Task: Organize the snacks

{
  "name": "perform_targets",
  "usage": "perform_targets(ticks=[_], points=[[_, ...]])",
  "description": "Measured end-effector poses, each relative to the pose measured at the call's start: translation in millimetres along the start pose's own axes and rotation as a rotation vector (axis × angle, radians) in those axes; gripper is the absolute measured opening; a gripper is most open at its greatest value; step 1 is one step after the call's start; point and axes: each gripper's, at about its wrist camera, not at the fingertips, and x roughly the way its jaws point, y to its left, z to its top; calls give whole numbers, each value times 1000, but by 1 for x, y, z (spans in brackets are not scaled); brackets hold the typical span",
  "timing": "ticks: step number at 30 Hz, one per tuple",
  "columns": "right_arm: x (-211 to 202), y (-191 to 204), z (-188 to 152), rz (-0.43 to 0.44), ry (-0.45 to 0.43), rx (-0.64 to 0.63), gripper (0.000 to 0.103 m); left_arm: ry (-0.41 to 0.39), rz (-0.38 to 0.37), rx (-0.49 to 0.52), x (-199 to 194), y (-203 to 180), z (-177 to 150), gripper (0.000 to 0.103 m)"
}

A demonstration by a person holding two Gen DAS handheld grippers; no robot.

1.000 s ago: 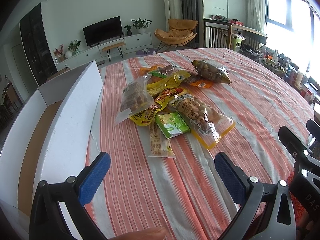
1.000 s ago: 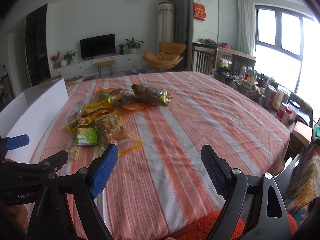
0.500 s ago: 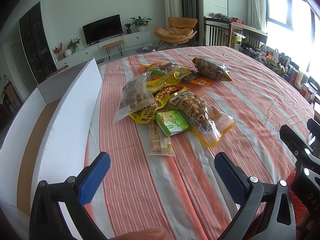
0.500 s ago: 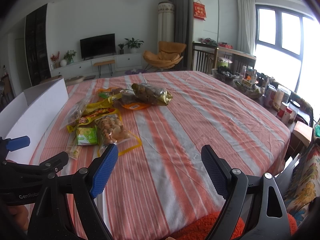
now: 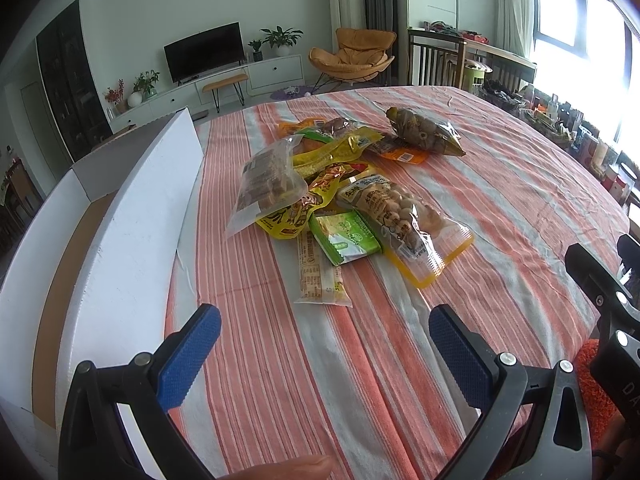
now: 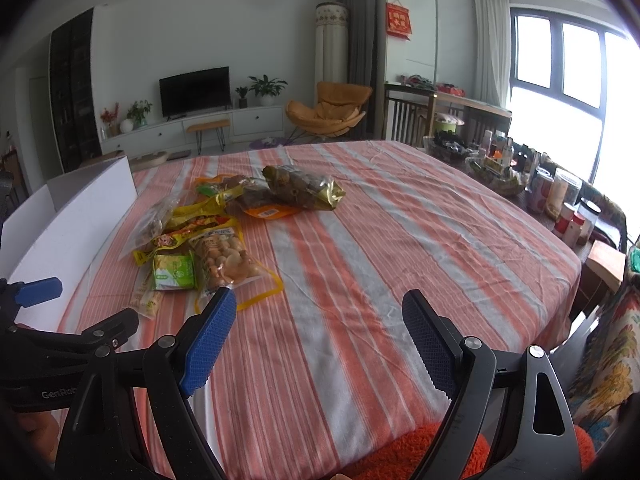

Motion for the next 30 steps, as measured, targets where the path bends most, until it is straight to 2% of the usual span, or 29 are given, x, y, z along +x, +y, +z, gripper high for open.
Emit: perform_targets(ticks=[7,16,20,25,30], points=[[0,0,0,0,1,-1,87,16,-3,-1,2,0,1,103],[1,0,0,1,4,3,87,78,-14,-4,16,1,-2,103],[1,1,-2,3,8,8,87,135,-11,-1,37,4,-2,103],[4,-5,-6,8,29,40,87,227,-24,-53,69,17,3,103],[8,-13,-6,15,54,73,87,250,-15,-59,84,20,5,103]])
